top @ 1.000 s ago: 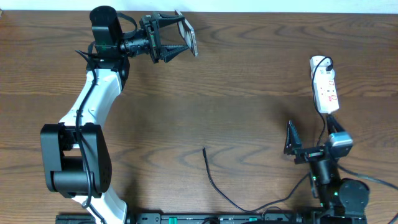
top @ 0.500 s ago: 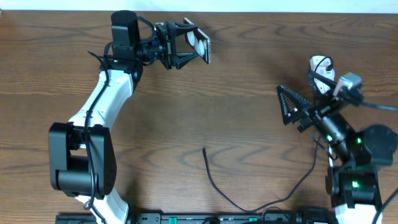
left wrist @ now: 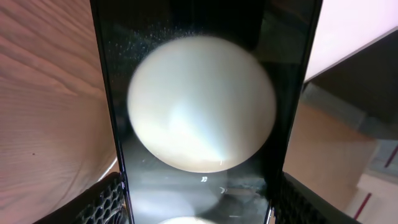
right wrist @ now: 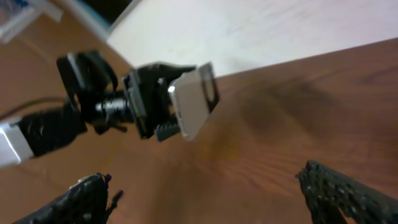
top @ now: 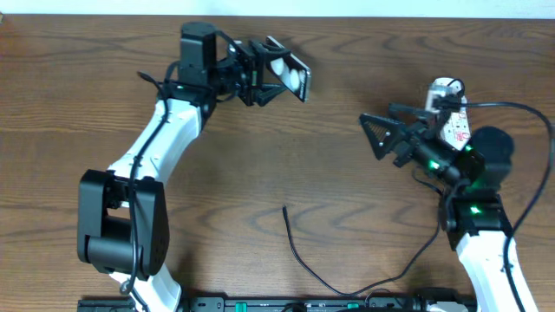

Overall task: Plug charger to phone and switch on socket
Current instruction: 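Swing the right gripper toward the phone held by the left gripper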

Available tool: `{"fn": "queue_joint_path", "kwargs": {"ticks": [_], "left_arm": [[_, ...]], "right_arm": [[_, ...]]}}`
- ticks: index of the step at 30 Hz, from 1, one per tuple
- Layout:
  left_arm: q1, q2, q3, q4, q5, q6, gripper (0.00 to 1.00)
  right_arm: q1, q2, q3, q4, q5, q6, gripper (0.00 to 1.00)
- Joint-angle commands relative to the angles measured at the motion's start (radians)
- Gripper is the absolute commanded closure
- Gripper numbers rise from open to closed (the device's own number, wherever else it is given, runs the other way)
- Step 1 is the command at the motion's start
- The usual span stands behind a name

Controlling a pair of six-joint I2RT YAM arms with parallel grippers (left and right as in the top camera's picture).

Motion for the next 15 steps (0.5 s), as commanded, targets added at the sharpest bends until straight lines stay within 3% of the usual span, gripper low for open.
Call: {"fn": "queue_joint_path", "kwargs": {"ticks": [1,15], "left_arm": [[-0.034,-0.035,0.003,0.008,-0.027,0.053,0.92],[-0.146,-0.035,0.003,0.0,-0.026,0.094,0.93]], "right_arm": [[0.061,0.035,0.008,0.008,-0.021,-0.087,0.06],[0.146,0.09,0.008,0.013,-0.017,-0.223,0.02]]}}
